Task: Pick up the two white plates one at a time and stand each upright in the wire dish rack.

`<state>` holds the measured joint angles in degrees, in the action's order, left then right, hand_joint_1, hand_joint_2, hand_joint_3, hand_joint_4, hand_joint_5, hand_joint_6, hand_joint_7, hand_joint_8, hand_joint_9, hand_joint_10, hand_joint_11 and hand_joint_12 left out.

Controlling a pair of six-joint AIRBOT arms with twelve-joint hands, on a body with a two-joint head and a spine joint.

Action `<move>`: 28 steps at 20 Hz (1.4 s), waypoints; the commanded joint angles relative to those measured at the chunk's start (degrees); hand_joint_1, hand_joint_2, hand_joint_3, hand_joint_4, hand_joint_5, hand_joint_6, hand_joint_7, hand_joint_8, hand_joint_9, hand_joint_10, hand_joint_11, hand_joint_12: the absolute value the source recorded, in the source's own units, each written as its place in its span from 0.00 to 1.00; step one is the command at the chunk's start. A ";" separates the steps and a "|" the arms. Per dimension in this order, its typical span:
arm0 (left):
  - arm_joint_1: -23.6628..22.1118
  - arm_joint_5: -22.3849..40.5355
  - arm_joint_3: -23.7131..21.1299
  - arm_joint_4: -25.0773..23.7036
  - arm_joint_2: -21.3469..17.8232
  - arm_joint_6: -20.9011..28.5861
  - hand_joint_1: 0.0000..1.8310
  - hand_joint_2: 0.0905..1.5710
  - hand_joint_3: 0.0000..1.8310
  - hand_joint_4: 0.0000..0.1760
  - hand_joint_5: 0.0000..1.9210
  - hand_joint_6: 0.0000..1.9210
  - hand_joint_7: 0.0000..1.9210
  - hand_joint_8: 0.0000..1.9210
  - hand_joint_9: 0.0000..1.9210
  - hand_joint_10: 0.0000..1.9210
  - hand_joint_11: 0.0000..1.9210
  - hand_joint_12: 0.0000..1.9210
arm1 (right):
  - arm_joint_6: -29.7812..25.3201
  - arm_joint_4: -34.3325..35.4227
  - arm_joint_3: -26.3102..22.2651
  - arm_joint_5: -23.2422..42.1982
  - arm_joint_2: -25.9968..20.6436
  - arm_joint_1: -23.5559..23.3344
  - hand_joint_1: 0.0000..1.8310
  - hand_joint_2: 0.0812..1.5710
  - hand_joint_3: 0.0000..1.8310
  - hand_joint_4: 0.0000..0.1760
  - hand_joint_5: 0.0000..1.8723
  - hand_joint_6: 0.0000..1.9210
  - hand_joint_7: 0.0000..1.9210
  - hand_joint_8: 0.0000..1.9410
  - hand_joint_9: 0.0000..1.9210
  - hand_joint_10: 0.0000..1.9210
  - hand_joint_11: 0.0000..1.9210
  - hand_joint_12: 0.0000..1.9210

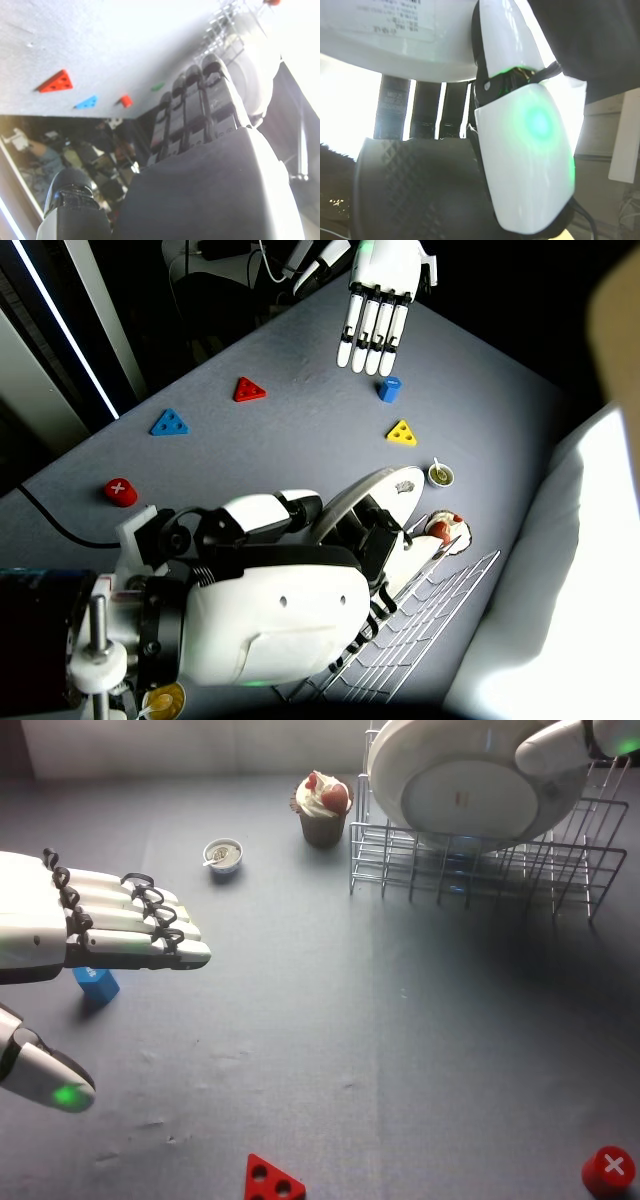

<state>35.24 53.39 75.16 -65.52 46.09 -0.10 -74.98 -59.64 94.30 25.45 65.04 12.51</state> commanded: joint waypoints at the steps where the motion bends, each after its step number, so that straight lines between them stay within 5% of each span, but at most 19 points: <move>1: -0.43 3.58 -0.11 3.51 -0.41 0.10 0.00 0.59 0.00 0.00 0.03 0.00 0.05 0.00 0.05 0.00 0.07 0.01 | -1.44 4.33 0.49 3.97 -0.26 -0.42 0.82 0.66 0.00 0.00 0.48 0.55 0.54 0.34 0.55 0.42 0.52 0.70; 7: -0.44 3.68 -0.69 3.80 -0.42 0.10 0.00 0.59 0.00 0.00 0.04 0.00 0.06 0.00 0.06 0.00 0.07 0.01 | -1.44 4.65 3.12 5.53 1.60 1.19 0.82 0.65 0.00 0.00 0.51 0.50 0.58 0.26 0.57 0.40 0.53 0.69; 13: -0.45 3.59 -1.05 3.93 -0.43 0.10 0.00 0.59 0.00 0.00 0.04 0.00 0.05 0.00 0.05 0.00 0.06 0.00 | -1.27 4.87 4.65 6.93 2.80 2.46 0.82 0.65 0.00 0.00 0.51 0.50 0.56 0.33 0.59 0.35 0.55 0.66; 14: -0.45 3.60 -1.05 3.93 -0.43 0.10 0.00 0.59 0.00 0.00 0.04 0.00 0.06 0.00 0.05 0.00 0.06 0.00 | -1.27 4.87 4.66 7.03 2.82 2.49 0.77 0.66 0.00 0.00 0.48 0.54 0.54 0.42 0.60 0.42 0.53 0.39; 15: -0.46 3.72 -1.05 4.09 -0.43 0.10 0.00 0.59 0.00 0.00 0.04 0.00 0.06 0.00 0.06 0.00 0.07 0.01 | -1.26 4.87 4.65 7.32 2.88 2.57 0.73 0.65 0.00 0.00 0.41 0.20 0.44 0.17 0.53 0.18 0.53 0.26; 17: -0.46 3.92 -1.11 4.45 -0.43 0.10 0.00 0.59 0.00 0.00 0.04 0.00 0.05 0.00 0.05 0.00 0.06 0.00 | -1.25 4.90 4.85 7.58 2.97 2.58 0.68 0.64 0.00 0.00 0.46 0.02 0.44 0.02 0.53 0.02 0.55 0.17; 22: -0.45 3.92 -1.13 4.41 -0.41 0.10 0.00 0.59 0.00 0.00 0.03 0.00 0.06 0.00 0.05 0.00 0.06 0.00 | -1.25 5.36 5.11 8.04 3.10 2.57 0.59 0.61 0.00 0.00 0.41 0.00 0.44 0.00 0.48 0.00 0.50 0.13; 28: -0.44 4.13 -1.19 4.46 -0.40 0.10 0.00 0.59 0.00 0.00 0.03 0.00 0.06 0.00 0.06 0.00 0.07 0.00 | -1.25 5.35 4.89 8.82 3.03 1.28 0.58 0.60 0.00 0.00 0.41 0.00 0.45 0.00 0.47 0.00 0.50 0.12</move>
<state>35.24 53.63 74.19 -65.14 46.02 -0.10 -75.22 -58.22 98.96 30.83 68.47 14.31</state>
